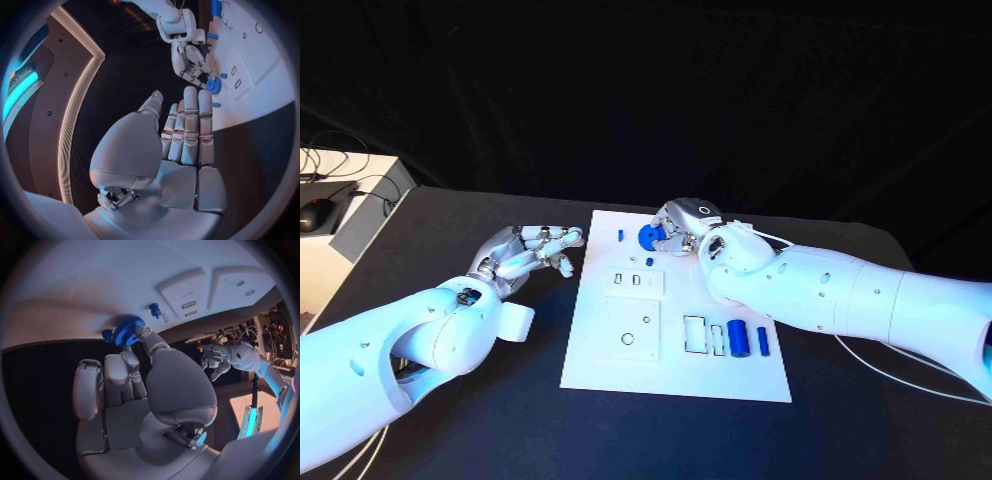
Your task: Assemble the parts on the task board
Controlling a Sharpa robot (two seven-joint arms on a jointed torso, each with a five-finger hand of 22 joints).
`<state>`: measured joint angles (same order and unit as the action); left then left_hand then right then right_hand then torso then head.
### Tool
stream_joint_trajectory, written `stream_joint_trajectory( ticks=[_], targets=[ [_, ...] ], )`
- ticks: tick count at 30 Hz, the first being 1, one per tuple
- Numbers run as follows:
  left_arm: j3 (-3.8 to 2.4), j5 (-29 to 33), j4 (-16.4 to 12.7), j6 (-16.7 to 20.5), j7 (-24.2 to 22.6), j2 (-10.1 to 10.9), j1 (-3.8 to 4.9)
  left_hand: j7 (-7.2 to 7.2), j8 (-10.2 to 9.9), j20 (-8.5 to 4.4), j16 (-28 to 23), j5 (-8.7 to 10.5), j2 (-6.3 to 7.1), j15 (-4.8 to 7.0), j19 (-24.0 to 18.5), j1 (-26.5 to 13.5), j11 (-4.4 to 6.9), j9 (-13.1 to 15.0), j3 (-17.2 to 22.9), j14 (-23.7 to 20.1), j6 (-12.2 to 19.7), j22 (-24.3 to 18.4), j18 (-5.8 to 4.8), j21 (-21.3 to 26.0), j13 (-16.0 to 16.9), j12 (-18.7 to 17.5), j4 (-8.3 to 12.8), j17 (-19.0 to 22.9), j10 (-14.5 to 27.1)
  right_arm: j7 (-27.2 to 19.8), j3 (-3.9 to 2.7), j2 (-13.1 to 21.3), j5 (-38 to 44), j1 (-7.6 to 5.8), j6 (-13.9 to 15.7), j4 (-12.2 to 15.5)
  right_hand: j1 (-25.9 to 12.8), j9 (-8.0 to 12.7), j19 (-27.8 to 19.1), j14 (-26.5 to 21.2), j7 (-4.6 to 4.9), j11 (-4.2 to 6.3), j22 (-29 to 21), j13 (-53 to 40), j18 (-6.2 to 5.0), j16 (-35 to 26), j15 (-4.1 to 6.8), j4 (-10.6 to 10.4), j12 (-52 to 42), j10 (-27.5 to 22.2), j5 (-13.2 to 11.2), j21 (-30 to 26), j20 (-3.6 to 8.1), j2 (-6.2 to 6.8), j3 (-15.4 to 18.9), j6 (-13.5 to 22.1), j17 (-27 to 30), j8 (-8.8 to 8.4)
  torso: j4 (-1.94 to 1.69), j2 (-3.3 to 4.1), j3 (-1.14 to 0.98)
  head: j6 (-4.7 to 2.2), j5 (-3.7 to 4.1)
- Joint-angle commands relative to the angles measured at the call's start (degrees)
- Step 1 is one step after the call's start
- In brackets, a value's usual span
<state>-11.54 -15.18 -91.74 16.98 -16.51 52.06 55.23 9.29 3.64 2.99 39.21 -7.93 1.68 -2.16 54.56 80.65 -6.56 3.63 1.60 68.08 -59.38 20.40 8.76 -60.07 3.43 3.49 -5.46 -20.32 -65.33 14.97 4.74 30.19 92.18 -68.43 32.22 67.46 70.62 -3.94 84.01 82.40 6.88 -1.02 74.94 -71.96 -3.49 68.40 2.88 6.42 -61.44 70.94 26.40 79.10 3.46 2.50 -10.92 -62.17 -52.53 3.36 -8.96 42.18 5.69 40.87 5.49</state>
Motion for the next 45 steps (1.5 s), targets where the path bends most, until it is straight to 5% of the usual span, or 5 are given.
stream_joint_trajectory(
  ticks=[1, 22, 27, 35, 45],
  targets=[
    [-0.04, 0.08, -0.04, -0.90, -0.25, -0.14, -0.05, 0.02, -0.05, -0.02, 0.08, 0.16, 0.11, -0.04, -0.49, -0.05, -0.01, -0.05, 0.16, -0.54, 0.35, -0.09, 0.96, -0.24, 0.02, -0.08, 0.07, 0.10, 0.52, 1.44, 0.04, 0.06, 0.96, 0.08, 0.39, -0.22, -0.54, -0.20, 5.19, -0.04, 0.34, 0.11, 12.08, -0.06, 0.60, -0.18, 0.44, -0.24, -0.09, 0.08, -0.17, 0.24, 0.57, 0.02, 0.21, -0.63, -0.04, 0.42, 0.06, 0.01, 0.00, -0.10, 0.00],
    [-0.04, 0.08, -0.06, -0.87, -0.22, -0.09, -0.07, 0.00, -0.04, 0.01, 0.10, 0.15, 0.11, -0.06, -0.58, 0.00, -0.03, -0.05, 0.16, -0.60, 0.37, -0.26, 0.96, -0.36, 0.02, -0.08, 0.16, 0.13, 0.60, 0.58, -0.07, -0.67, 0.14, 0.03, -0.60, -1.58, -0.74, -0.08, 5.19, -0.04, 0.70, -0.16, 12.08, 0.07, 0.60, -0.18, 0.26, -1.14, 0.26, -0.04, -1.24, 0.24, 0.45, 0.96, 1.03, 0.48, -0.13, 0.33, 0.12, 0.02, 0.04, -0.02, -0.02],
    [-0.04, 0.08, -0.12, -0.86, -0.20, -0.05, -0.07, 0.00, -0.04, 0.01, 0.10, 0.15, 0.11, -0.06, -0.58, 0.00, -0.03, -0.05, 0.16, -0.60, 0.37, -0.26, 0.96, -0.36, 0.02, -0.08, 0.16, 0.13, 0.60, -0.15, -0.07, -0.94, -0.96, 0.03, -0.46, -1.99, -0.97, -0.05, 5.18, -0.07, 1.18, -0.56, 12.06, 0.49, 0.50, -0.09, -0.10, -3.83, 0.71, -0.33, -2.04, 0.13, 0.09, 2.11, 3.08, 2.26, -0.26, 0.32, 0.09, 0.06, 0.01, 0.04, 0.00],
    [-0.04, 0.03, -0.10, -0.92, -0.09, 0.00, -0.06, 0.03, -0.05, 0.03, 0.09, 0.16, 0.14, -0.07, -0.61, 0.02, -0.05, -0.05, 0.14, -0.62, 0.44, -0.37, 0.96, -0.42, 0.01, -0.09, 0.21, 0.15, 0.69, -0.94, -0.07, -1.35, -2.57, 0.01, -0.83, -2.52, -5.64, -0.09, 5.19, -0.06, 1.27, -0.80, 12.07, 0.86, 0.44, 0.14, -0.30, -9.53, 0.86, -0.68, 0.59, 0.19, -0.15, 1.56, 5.58, 3.39, -0.46, 0.31, 0.00, 0.00, 0.03, 0.22, 0.06],
    [-0.04, -0.04, -0.04, -0.80, -0.03, 0.15, -0.06, 0.12, -0.06, 0.06, 0.08, 0.16, 0.14, -0.12, -0.64, -0.11, -0.12, -0.05, 0.08, -0.63, 0.58, -0.41, 0.97, -0.42, 0.01, -0.08, 0.14, 0.17, 0.89, -1.54, -0.07, -1.51, -3.39, -0.02, -2.54, -2.94, -6.05, -0.18, 5.19, -0.06, 1.01, -0.62, 12.07, 0.73, 0.43, 0.19, -0.18, -10.18, 0.58, -0.52, 1.28, 0.20, -0.10, 0.85, 5.08, 2.65, -0.45, 0.39, 0.11, 0.03, 0.02, 0.19, -0.07]
  ],
)
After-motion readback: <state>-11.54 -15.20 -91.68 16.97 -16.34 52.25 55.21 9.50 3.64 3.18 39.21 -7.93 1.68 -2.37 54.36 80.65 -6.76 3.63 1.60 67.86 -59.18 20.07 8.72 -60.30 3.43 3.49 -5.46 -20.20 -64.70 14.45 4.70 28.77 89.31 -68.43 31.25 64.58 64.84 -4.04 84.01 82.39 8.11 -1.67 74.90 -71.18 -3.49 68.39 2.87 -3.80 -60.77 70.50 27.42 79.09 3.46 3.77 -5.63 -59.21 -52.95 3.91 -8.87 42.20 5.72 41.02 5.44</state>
